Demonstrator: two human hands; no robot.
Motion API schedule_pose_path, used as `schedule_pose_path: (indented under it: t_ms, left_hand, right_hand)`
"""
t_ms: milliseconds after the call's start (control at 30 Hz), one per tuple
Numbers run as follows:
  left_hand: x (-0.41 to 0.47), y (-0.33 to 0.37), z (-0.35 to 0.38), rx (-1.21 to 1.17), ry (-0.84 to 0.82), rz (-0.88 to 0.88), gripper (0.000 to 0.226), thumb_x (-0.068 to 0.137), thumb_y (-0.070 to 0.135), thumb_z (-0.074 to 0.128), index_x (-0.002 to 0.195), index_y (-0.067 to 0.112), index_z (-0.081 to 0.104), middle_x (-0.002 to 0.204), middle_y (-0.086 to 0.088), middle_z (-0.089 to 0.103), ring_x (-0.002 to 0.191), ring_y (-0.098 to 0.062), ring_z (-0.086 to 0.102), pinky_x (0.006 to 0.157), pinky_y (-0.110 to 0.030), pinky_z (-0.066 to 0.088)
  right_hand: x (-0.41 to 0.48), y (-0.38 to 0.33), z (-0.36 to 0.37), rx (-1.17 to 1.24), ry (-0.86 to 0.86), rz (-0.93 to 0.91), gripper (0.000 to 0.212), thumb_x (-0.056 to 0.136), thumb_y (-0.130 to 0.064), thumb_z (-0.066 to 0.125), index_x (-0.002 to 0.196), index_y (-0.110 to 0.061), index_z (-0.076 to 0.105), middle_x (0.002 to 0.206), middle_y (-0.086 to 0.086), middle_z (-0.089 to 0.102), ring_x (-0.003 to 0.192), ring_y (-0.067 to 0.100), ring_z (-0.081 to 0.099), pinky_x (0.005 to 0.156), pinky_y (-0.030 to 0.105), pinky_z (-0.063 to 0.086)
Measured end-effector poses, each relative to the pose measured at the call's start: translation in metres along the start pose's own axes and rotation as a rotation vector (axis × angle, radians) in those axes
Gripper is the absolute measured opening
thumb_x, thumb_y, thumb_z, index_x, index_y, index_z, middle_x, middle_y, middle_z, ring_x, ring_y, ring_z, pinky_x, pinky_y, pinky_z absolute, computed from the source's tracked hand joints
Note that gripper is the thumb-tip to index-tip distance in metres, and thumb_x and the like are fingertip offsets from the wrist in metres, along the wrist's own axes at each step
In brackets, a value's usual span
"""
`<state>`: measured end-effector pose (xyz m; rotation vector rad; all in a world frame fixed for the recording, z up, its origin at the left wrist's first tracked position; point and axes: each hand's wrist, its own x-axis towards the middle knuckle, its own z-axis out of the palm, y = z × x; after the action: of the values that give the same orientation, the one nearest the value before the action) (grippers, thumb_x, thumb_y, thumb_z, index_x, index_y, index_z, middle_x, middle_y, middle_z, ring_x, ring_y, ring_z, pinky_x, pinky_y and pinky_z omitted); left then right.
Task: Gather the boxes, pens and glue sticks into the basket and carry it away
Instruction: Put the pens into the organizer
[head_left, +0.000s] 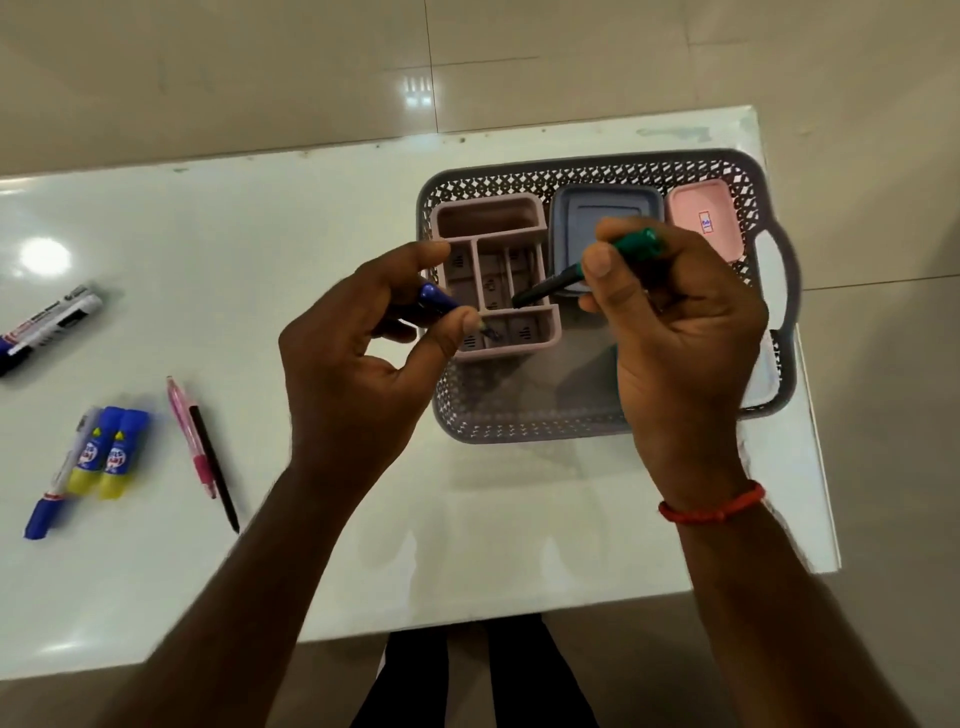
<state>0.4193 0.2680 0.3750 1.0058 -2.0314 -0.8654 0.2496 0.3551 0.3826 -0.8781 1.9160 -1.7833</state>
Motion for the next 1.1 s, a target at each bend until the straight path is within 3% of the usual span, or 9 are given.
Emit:
schedule_pose_path:
  t_ms: [167,400,533,667,800,967,1100]
  left_hand:
    - [-0.003,-0.007,0.015,-0.003,-0.042,-0.025,0.038,0.086,0.017,0.081,0.120,0.007,0.067,0.095,-0.001,0.074,0.084,-0.012,0.071,0.071,-0.035,0.059]
    - [0.002,-0.018,0.042,0.097,-0.088,-0.052,0.040,0.084,0.025,0.082,0.120,0.012,0.069,0.098,0.002,0.076,0.086,-0.010,0.073,0.075,-0.038,0.059]
    - [0.004,-0.020,0.055,0.154,-0.132,-0.087,0.043,0.083,0.034,0.081,0.120,0.016,0.069,0.099,0.003,0.077,0.086,-0.011,0.074,0.074,-0.038,0.062]
    - [0.003,-0.021,0.063,0.221,-0.168,-0.044,0.042,0.083,0.037,0.078,0.119,0.017,0.069,0.094,0.003,0.077,0.080,-0.015,0.072,0.070,-0.034,0.059]
    - [-0.001,-0.023,0.067,0.247,-0.196,-0.036,0.047,0.081,0.039,0.078,0.122,0.017,0.068,0.094,0.004,0.076,0.082,-0.017,0.070,0.070,-0.040,0.058]
    - [-0.008,-0.020,0.063,0.276,-0.151,-0.080,0.044,0.079,0.030,0.083,0.119,0.019,0.070,0.091,0.006,0.076,0.079,-0.015,0.069,0.067,-0.035,0.055]
    - [-0.014,-0.021,0.055,0.230,-0.136,-0.081,0.038,0.083,0.025,0.079,0.118,0.016,0.070,0.092,0.005,0.076,0.080,-0.014,0.069,0.070,-0.039,0.057]
  right_hand:
    - [-0.002,0.010,0.005,-0.019,-0.022,0.019,0.023,0.091,-0.011,0.069,0.114,-0.009,0.065,0.097,-0.006,0.070,0.090,0.006,0.071,0.078,0.020,0.057]
    - [-0.002,0.034,0.004,-0.124,-0.067,0.094,0.022,0.090,-0.016,0.072,0.111,-0.012,0.069,0.096,-0.010,0.070,0.089,0.002,0.069,0.079,0.017,0.055]
    - [-0.001,0.054,0.002,-0.276,-0.163,0.129,0.027,0.089,-0.022,0.072,0.114,-0.010,0.072,0.104,0.001,0.073,0.095,0.008,0.070,0.083,0.021,0.058]
    - [-0.004,0.068,-0.001,-0.441,-0.223,0.093,0.034,0.088,-0.023,0.074,0.119,-0.011,0.070,0.109,0.006,0.071,0.093,0.008,0.065,0.085,0.009,0.051]
    - [-0.009,0.070,-0.006,-0.444,-0.165,0.129,0.044,0.086,-0.018,0.076,0.128,-0.013,0.064,0.117,0.005,0.064,0.094,0.013,0.066,0.082,0.016,0.055]
    - [-0.047,0.055,0.001,-0.309,0.006,0.282,0.040,0.083,-0.013,0.077,0.120,-0.018,0.060,0.118,0.004,0.061,0.098,0.011,0.065,0.078,0.012,0.054]
    - [-0.078,0.043,0.011,-0.337,0.052,0.244,0.034,0.084,-0.011,0.076,0.113,-0.020,0.061,0.110,0.002,0.062,0.091,0.007,0.064,0.073,0.008,0.051]
